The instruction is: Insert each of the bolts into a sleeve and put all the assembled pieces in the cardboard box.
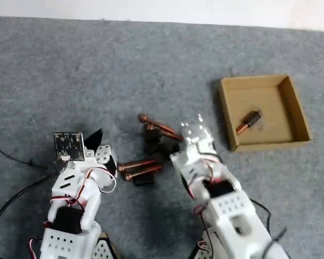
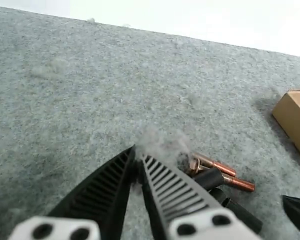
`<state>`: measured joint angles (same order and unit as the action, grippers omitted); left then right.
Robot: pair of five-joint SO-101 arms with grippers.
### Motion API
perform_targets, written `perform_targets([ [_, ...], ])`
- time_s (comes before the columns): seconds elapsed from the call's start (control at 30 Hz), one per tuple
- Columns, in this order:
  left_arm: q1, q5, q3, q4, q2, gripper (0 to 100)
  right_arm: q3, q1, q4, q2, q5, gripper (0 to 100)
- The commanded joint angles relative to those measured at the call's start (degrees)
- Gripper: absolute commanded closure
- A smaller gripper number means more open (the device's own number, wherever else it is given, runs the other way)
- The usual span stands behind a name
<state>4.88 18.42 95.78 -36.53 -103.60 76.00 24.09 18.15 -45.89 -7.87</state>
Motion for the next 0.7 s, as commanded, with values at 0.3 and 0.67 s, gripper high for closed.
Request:
perform_targets([
  [0.3, -0.2, -0.2, 1.4, 1.4, -0.6, 99, -13.5, 6.5, -4.9, 20.6, -0.7, 71.4],
  [0.67, -0.2, -0.2, 1.4, 1.4, -0.6, 99, -11.0, 12.1, -1.7, 18.8, -0.6, 71.4],
])
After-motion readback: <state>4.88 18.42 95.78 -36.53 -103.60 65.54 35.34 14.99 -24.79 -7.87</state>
